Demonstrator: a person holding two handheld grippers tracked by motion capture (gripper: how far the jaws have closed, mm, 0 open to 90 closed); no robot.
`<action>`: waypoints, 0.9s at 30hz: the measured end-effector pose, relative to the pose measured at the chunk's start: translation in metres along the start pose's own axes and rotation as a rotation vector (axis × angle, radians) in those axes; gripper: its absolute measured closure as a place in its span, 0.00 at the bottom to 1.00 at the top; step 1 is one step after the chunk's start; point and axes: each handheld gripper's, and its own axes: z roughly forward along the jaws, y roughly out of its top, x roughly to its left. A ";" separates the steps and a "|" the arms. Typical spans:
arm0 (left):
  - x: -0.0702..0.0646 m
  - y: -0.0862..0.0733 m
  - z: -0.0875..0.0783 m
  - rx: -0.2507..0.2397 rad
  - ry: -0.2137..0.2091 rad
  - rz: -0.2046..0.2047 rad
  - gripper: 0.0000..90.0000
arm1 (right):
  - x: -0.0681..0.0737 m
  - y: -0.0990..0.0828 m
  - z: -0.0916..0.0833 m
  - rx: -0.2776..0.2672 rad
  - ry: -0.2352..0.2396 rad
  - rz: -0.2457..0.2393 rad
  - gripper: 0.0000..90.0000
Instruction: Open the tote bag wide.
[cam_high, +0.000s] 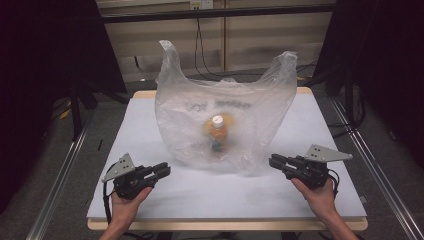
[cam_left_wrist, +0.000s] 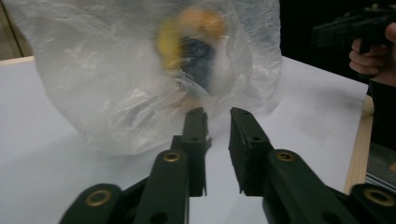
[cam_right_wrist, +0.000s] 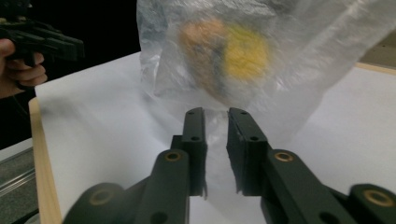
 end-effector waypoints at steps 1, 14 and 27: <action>0.001 0.002 0.002 -0.002 -0.017 0.000 0.91 | 0.000 0.003 0.002 0.000 0.009 -0.006 0.90; 0.007 0.022 0.017 -0.008 -0.043 0.028 1.00 | -0.005 0.035 0.037 0.018 0.069 0.002 0.97; 0.020 0.045 0.041 0.022 -0.006 0.082 1.00 | -0.012 0.079 0.065 0.010 0.068 -0.028 0.99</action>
